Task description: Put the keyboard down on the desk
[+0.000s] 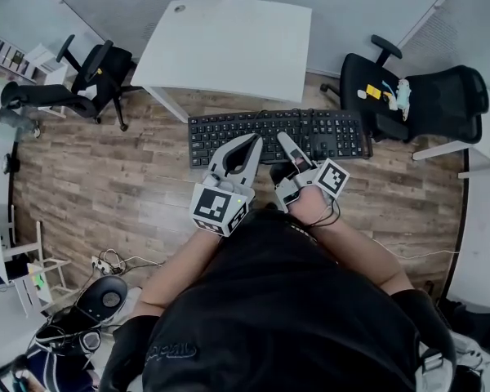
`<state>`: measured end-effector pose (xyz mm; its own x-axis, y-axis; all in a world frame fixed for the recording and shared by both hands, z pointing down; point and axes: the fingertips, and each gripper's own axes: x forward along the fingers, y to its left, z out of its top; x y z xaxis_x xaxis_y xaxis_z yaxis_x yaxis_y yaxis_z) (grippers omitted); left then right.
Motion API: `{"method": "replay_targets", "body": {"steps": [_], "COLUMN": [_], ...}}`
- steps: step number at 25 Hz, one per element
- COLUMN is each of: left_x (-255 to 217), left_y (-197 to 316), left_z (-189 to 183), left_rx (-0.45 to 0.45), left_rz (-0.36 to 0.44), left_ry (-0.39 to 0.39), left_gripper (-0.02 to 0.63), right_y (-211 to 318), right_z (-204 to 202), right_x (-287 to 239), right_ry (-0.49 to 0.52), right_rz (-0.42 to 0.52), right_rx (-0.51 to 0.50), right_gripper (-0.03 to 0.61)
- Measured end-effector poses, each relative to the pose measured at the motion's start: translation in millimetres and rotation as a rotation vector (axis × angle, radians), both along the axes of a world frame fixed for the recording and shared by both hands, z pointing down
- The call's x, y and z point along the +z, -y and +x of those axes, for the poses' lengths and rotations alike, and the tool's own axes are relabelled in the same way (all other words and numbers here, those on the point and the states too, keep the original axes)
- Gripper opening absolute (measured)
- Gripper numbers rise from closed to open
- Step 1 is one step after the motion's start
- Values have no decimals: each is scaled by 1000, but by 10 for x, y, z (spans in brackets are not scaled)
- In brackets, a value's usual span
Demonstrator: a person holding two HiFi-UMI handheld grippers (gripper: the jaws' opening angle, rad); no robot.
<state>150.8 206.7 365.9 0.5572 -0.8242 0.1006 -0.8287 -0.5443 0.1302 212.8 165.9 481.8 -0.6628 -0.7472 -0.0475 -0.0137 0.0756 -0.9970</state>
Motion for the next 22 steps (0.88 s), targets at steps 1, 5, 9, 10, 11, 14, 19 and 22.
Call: {"method": "replay_targets", "body": {"steps": [1, 5, 9, 10, 11, 14, 19, 22], "left_x": [6, 41, 67, 74, 80, 108, 135, 83], "left_y": [30, 148, 290, 333, 375, 488, 781, 1020], "left_z": [0, -32, -135, -172, -213, -357, -614, -873], "left_rx": [3, 13, 14, 16, 18, 19, 27, 35], "left_rz": [-2, -8, -16, -19, -22, -27, -26, -28], "left_ry": [-1, -1, -3, -5, -6, -8, -10, -9], "left_gripper": [15, 15, 15, 15, 15, 15, 15, 15], "right_y": [25, 137, 262, 302, 344, 462, 760, 990], "right_z": [-5, -52, -139, -177, -223, -381, -604, -812], "right_x": [3, 38, 62, 65, 66, 93, 124, 87], "right_ry": [0, 2, -1, -4, -7, -6, -1, -4], "right_rz": [-2, -10, -18, -17, -15, -21, -25, -30], "right_rx": [0, 5, 10, 9, 8, 6, 25, 48], "right_gripper": [92, 92, 92, 92, 92, 92, 92, 92]}}
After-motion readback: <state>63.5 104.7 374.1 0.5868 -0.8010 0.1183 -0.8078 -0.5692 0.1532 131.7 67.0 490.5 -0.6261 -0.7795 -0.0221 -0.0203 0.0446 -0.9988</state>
